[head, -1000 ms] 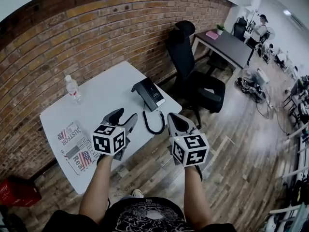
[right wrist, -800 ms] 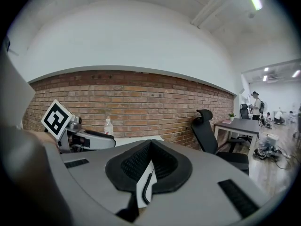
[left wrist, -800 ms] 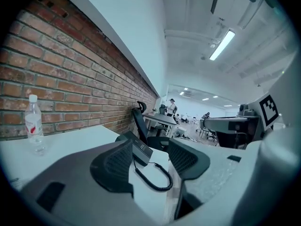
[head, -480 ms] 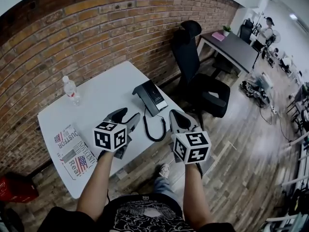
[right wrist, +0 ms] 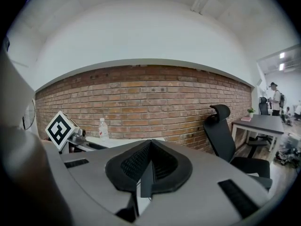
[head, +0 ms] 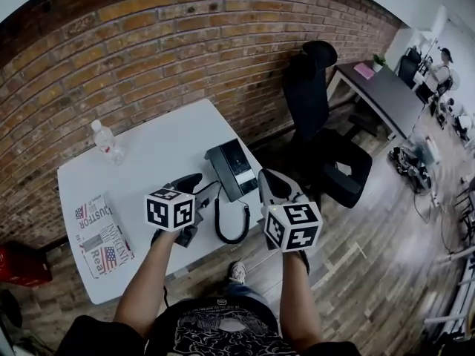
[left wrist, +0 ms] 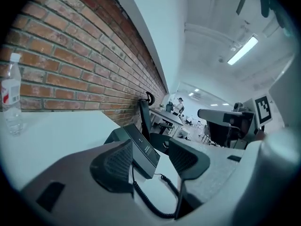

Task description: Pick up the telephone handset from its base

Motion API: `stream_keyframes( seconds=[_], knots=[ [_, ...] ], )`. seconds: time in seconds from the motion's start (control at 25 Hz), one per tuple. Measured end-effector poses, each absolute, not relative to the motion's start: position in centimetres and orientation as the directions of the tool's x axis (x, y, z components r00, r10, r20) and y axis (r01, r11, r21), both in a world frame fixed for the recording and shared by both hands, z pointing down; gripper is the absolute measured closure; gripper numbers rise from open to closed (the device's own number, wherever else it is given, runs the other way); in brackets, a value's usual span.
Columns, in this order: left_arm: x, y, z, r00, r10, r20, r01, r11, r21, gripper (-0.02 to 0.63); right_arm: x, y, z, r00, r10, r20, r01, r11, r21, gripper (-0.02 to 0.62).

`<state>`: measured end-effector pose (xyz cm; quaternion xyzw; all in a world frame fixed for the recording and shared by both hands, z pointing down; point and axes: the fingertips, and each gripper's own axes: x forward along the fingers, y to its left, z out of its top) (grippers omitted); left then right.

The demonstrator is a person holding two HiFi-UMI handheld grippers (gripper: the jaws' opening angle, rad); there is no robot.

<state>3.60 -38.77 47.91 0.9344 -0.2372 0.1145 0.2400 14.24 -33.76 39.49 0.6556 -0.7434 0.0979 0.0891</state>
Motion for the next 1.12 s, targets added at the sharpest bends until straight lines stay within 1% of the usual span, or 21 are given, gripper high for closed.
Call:
stream_keyframes(
  seconds=[0.28, 0.64, 1.12],
  knots=[
    [5.5, -41.3, 51.6, 0.855, -0.387, 0.345, -0.518, -0.658, 0.547, 0.382, 16.7, -37.3, 40.7, -0.209, -0.934, 0.29, -0.978, 0.205, -0.044, 0.595],
    [6.9, -43.2, 55.5, 0.883, -0.343, 0.319, -0.459, -0.501, 0.733, 0.383, 17.7, -40.7, 42.7, -0.301, -0.899, 0.319, -0.953, 0.299, -0.057, 0.595],
    [7.9, -45.3, 58.6, 0.903, -0.34, 0.262, -0.385, -0.371, 0.845, 0.383, 18.1, -43.8, 45.2, -0.383, -0.85, 0.362, -0.919, 0.389, -0.059, 0.595]
  ],
)
